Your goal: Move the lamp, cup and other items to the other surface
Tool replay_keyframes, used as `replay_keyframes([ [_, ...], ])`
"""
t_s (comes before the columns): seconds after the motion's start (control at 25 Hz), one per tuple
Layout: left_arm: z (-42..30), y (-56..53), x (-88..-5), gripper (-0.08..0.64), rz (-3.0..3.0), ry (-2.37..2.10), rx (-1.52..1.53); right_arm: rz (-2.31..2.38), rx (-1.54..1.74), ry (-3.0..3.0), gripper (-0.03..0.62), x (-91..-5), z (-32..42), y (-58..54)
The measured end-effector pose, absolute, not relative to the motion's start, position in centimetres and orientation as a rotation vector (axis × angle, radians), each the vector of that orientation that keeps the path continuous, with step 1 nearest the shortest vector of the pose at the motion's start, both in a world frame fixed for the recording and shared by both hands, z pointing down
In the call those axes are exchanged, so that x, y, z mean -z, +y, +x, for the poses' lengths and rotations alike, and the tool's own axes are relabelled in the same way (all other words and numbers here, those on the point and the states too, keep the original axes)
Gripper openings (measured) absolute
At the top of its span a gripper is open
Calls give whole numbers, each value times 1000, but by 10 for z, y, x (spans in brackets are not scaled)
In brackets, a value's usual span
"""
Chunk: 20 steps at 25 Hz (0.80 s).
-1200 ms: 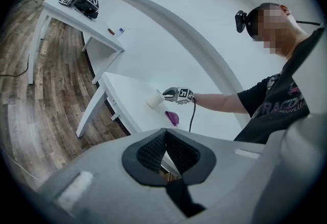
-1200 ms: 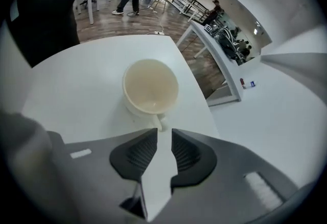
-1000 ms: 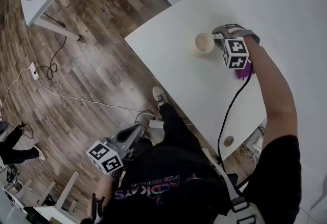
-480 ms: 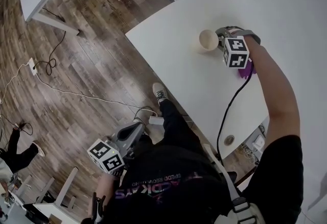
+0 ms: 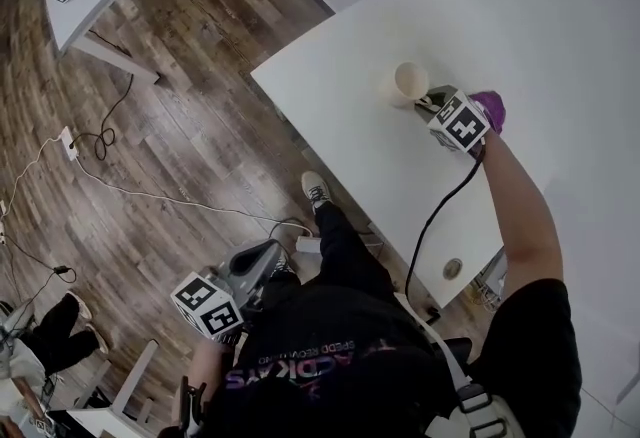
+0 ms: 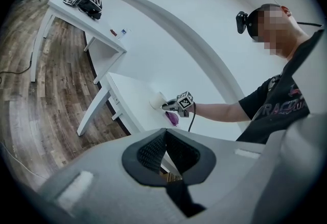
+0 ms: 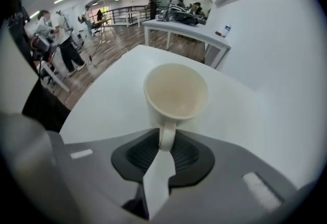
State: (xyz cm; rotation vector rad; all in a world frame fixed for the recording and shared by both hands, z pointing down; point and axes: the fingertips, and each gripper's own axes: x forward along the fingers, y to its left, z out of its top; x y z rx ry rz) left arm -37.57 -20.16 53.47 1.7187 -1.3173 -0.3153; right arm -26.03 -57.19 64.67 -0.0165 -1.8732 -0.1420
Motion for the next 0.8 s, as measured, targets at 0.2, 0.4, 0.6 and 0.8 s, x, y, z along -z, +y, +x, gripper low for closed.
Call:
replay_keyframes([
  [0.2,-374,-190,-529,-2,1723,-1309,305,224,-37,-1999,61,-640,-260,-575],
  [0.4,-372,-186,-527,-2,1733,-1319,276,328,-176,-2061,58,-641,-260,-578],
  [0.6,-378,-186,-521,-2,1748,-1343,262,416,-233,-2135,54,-637,-261,-573],
  [0.8,-376,-189,-521,-2,1777,-1333,260,522,-309,-2214,52,-635,-259,-561],
])
